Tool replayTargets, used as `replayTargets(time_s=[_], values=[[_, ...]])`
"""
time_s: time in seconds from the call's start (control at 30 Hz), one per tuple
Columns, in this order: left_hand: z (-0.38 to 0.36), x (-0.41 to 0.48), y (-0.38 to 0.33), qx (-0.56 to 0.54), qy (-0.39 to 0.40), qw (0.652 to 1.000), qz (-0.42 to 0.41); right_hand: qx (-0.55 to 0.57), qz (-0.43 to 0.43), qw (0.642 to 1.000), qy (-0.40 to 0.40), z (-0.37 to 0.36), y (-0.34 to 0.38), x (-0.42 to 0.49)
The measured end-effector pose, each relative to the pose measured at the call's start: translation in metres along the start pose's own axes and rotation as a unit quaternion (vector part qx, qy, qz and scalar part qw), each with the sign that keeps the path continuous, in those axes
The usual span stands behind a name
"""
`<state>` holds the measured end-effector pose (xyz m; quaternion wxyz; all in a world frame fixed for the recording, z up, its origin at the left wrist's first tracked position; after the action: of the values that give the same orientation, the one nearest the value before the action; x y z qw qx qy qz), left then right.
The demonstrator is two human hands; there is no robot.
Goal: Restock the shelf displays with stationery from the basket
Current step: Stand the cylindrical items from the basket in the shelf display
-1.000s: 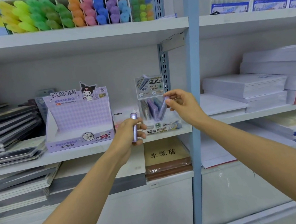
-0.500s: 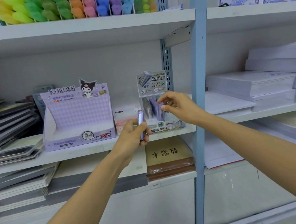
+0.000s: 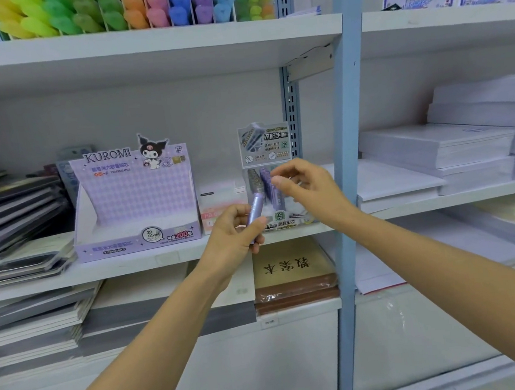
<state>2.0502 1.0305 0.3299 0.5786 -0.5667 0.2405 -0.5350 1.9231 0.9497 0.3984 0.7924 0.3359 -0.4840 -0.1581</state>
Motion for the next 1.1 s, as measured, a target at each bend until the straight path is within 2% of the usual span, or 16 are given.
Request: replayTargets(time_s=[0.07,0.13,0.2,0.27,0.33,0.4,0.47,0.53,0.63,0.8,0.93,1.1], values=[[-0.005,-0.001,-0.005,-0.001,-0.004,1.000,-0.007,0.053,-0.032,0.997,0.049,-0.016,0.002,-0.007],[-0.011,-0.002,-0.010,-0.001,-0.004,1.000,-0.012,0.051,-0.043,0.995,0.075,-0.024,0.002,-0.011],[-0.015,-0.002,-0.014,0.022,-0.014,0.999,-0.023,0.066,-0.054,0.995,0.059,-0.016,0.001,-0.012],[-0.012,-0.002,-0.024,0.120,-0.053,0.989,-0.068,0.084,-0.056,0.995,0.014,0.004,-0.003,-0.011],[-0.012,-0.005,-0.039,0.254,-0.092,0.953,-0.140,0.038,-0.048,0.997,-0.040,0.029,-0.007,-0.009],[-0.021,-0.007,-0.047,0.366,-0.100,0.903,-0.202,-0.058,-0.042,0.996,-0.055,0.043,-0.014,-0.011],[-0.034,-0.003,-0.041,0.461,-0.070,0.857,-0.218,-0.149,-0.047,0.987,-0.043,0.046,-0.022,-0.015],[-0.045,0.002,-0.027,0.526,-0.021,0.826,-0.203,-0.161,-0.066,0.984,-0.040,0.046,-0.030,-0.019],[-0.046,0.002,-0.019,0.553,0.001,0.806,-0.209,-0.110,-0.097,0.989,-0.033,0.042,-0.036,-0.021],[-0.030,-0.004,-0.032,0.569,-0.041,0.787,-0.235,-0.014,-0.108,0.994,-0.026,0.033,-0.038,-0.023],[-0.018,-0.011,-0.038,0.552,-0.054,0.792,-0.254,-0.004,-0.106,0.994,-0.002,0.029,-0.035,-0.018],[-0.007,-0.008,-0.048,0.531,-0.098,0.792,-0.285,-0.017,-0.041,0.994,-0.095,0.052,-0.017,0.015]])
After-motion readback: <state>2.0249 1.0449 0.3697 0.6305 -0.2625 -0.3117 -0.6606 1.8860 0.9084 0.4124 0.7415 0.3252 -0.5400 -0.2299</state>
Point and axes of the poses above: each hand's wrist, its own x-axis towards the middle knuckle, its own z-axis out of the back of the hand, y = z × x, the point moved 10 cm from there along x, towards the middle knuckle, and after that the axes turned 8 degrees about x, right-handed, at the moved point
